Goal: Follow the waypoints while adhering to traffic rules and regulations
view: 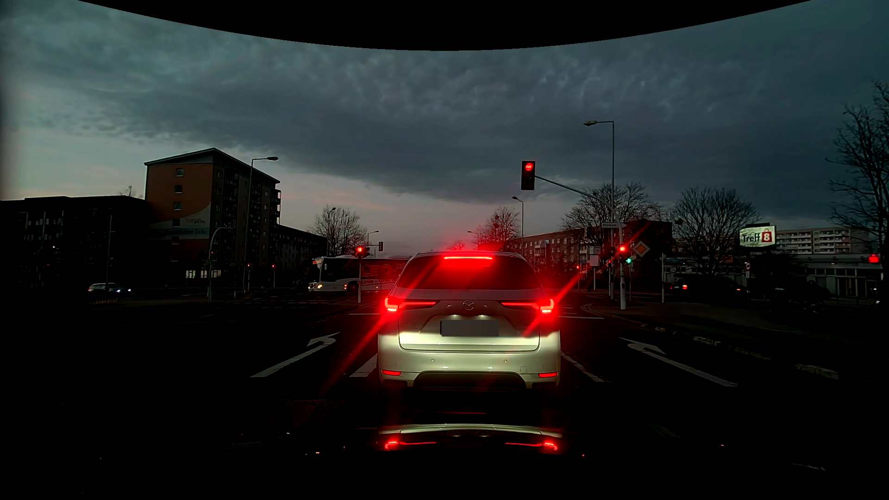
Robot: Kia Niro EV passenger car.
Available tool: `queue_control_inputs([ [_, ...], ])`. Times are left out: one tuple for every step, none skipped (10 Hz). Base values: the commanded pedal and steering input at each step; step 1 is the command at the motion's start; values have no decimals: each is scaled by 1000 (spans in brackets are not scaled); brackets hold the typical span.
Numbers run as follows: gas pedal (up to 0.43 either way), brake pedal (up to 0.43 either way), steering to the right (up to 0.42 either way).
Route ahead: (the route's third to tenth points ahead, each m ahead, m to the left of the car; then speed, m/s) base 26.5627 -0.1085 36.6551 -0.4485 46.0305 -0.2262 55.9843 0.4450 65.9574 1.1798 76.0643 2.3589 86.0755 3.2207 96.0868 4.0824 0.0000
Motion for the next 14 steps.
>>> queue_control_inputs([
  [0, 341, -10],
  [0, 341, -10],
  [0, 341, -10],
  [0, 341, -10],
  [0, 341, -10],
  [0, 335, -10],
  [0, 341, -10],
  [0, 335, -10],
  [0, 341, -10],
  [0, 341, -10],
  [0, 341, -10],
  [0, 335, -10],
  [0, 341, -10],
  [0, 341, -10],
])
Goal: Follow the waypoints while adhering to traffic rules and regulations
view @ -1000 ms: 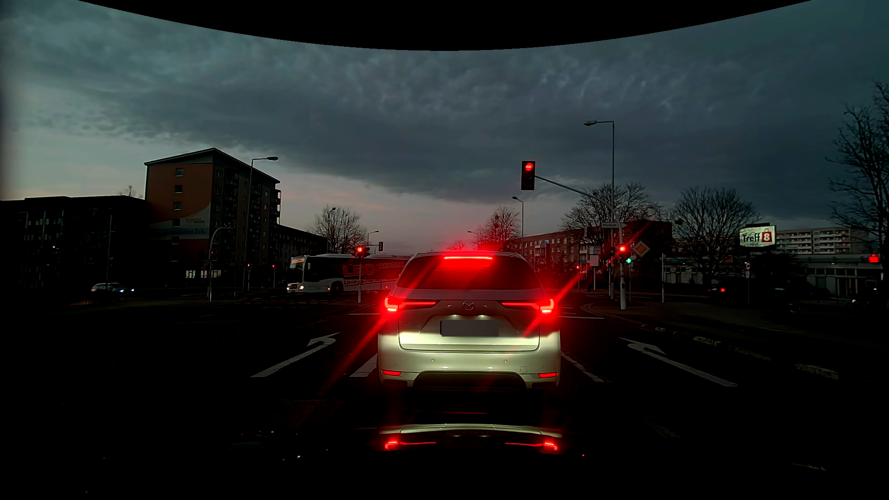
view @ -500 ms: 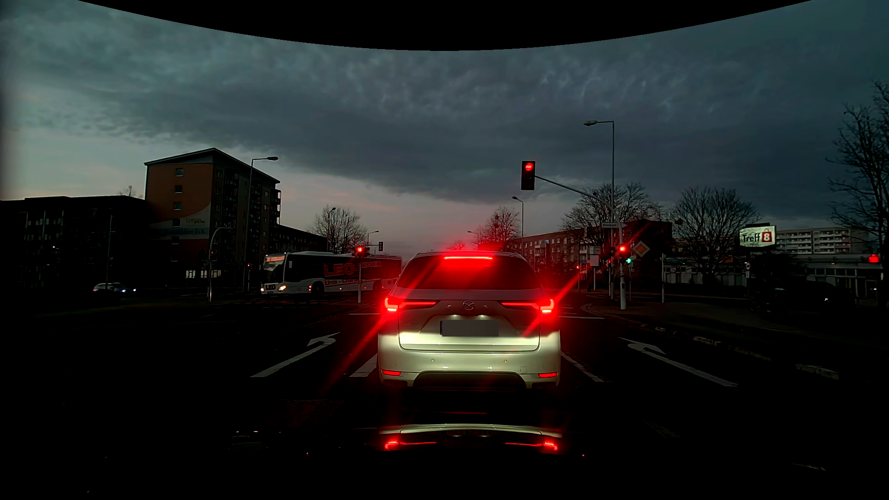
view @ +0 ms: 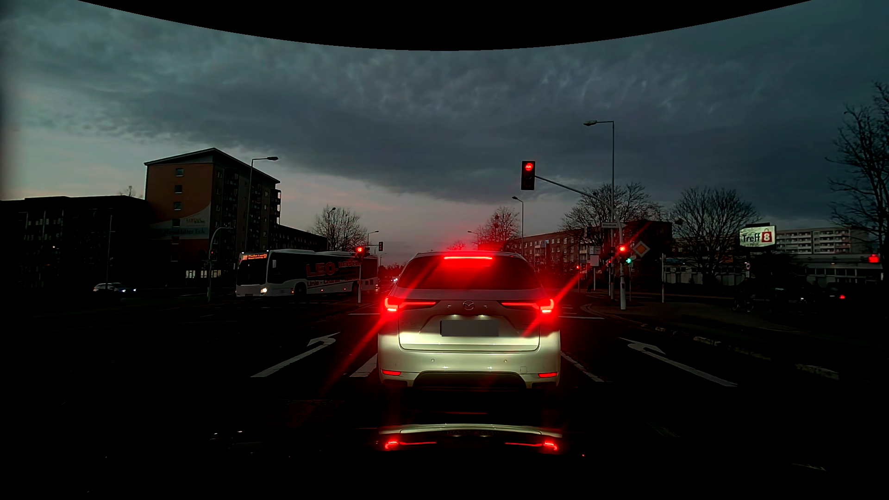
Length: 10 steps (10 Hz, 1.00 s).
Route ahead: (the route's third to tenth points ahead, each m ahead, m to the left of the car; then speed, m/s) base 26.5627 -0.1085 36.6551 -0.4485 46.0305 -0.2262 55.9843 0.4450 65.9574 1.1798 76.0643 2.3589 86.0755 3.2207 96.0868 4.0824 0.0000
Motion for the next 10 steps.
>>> queue_control_inputs([
  [0, 341, -10],
  [0, 341, -10],
  [0, 335, -10],
  [0, 341, -10],
  [0, 341, -10],
  [0, 341, -10],
  [0, 335, -10],
  [0, 341, -10],
  [0, 341, -10],
  [0, 335, -10],
])
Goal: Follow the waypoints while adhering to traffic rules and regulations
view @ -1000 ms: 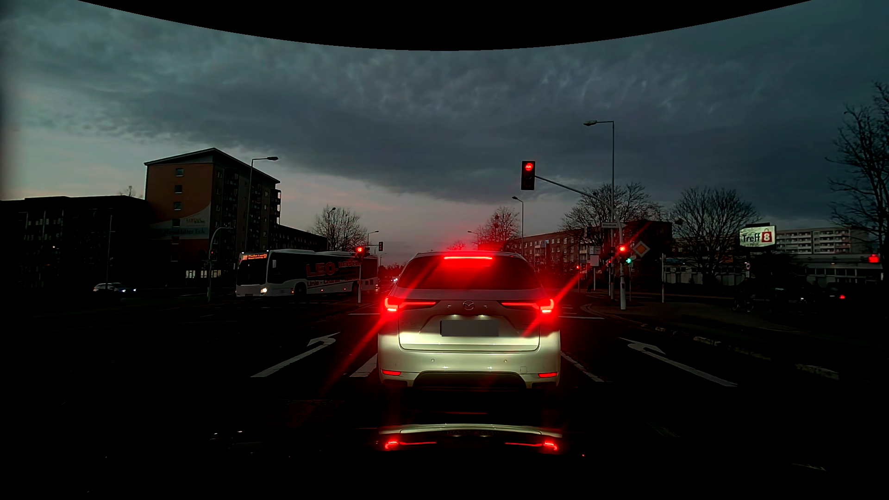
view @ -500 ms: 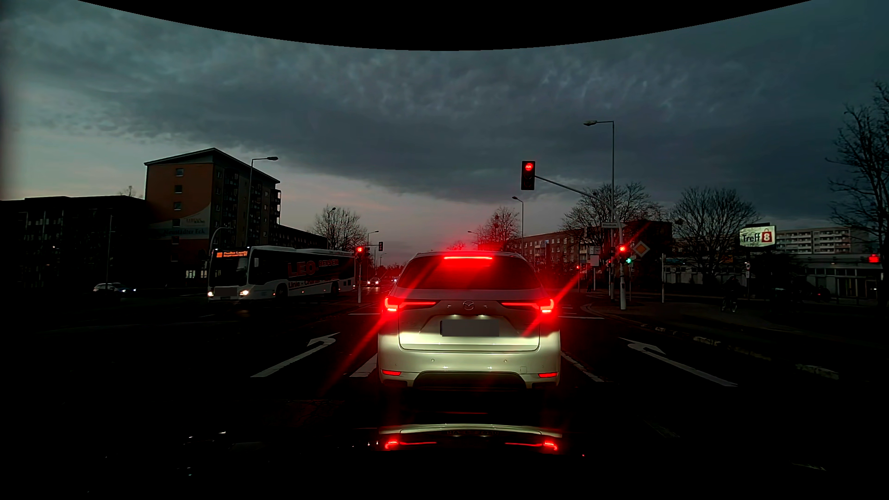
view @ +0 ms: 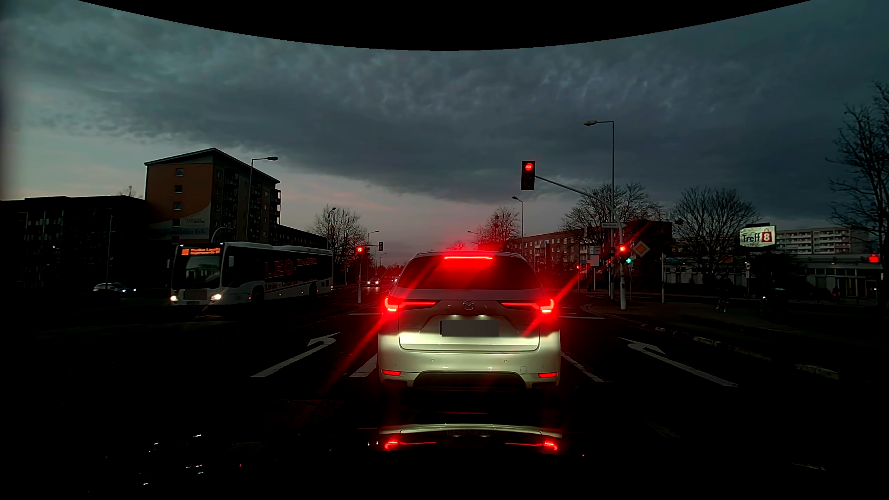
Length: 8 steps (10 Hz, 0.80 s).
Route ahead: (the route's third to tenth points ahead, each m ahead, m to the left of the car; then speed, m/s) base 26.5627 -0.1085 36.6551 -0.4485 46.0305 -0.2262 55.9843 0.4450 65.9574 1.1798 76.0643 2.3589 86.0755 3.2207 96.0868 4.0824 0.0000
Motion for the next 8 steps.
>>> queue_control_inputs([
  [0, 341, -10],
  [0, 341, -10],
  [0, 341, -10],
  [0, 335, -10],
  [0, 341, -10],
  [0, 335, -10],
  [0, 341, -10],
  [0, 341, -10],
])
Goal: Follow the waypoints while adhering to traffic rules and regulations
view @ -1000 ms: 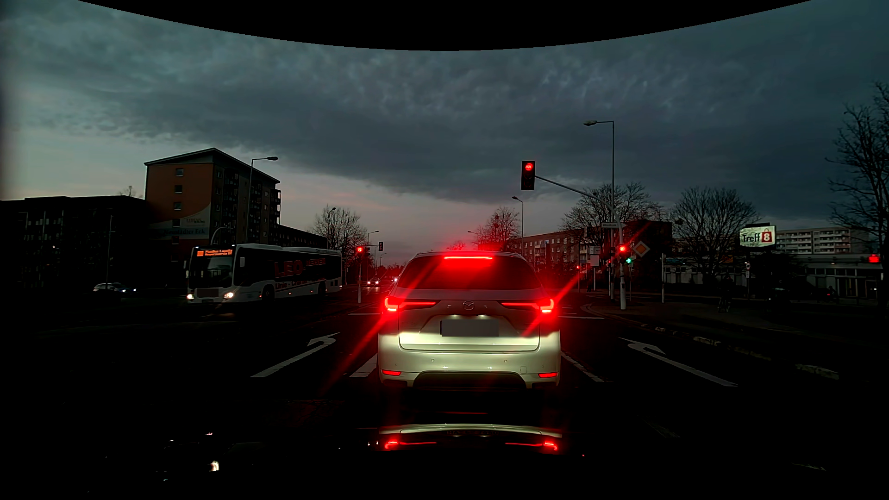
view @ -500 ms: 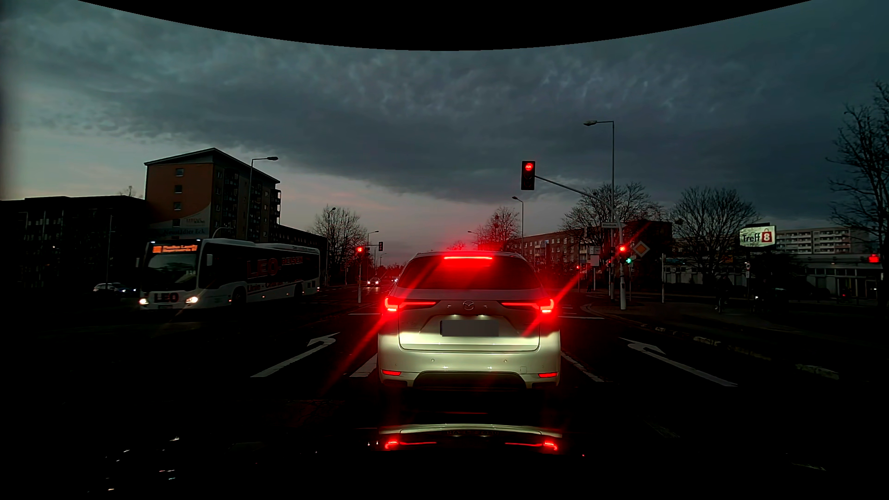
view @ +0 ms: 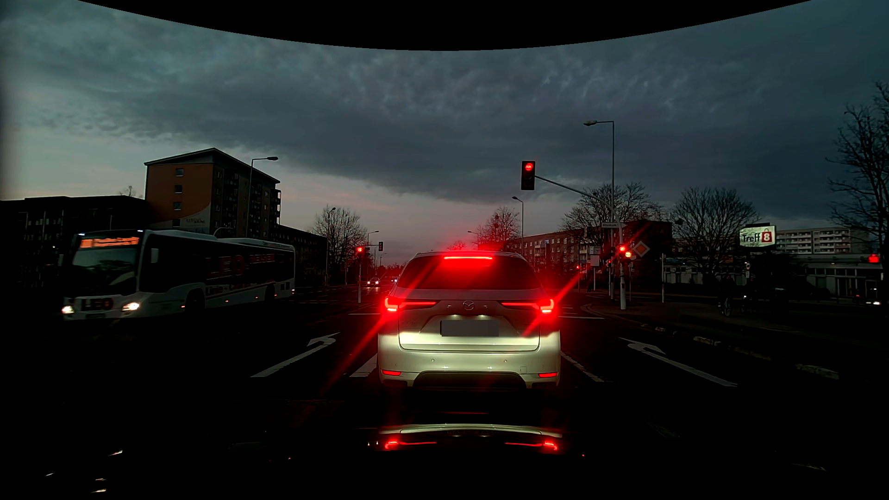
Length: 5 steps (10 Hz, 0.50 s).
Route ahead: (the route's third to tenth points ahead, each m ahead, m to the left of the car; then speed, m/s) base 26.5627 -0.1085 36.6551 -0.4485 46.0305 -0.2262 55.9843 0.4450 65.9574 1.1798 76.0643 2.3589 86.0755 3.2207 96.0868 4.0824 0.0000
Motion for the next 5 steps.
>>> queue_control_inputs([
  [0, 341, -10],
  [0, 341, -10],
  [0, 341, -10],
  [0, 341, -10],
  [0, 341, -10],
])
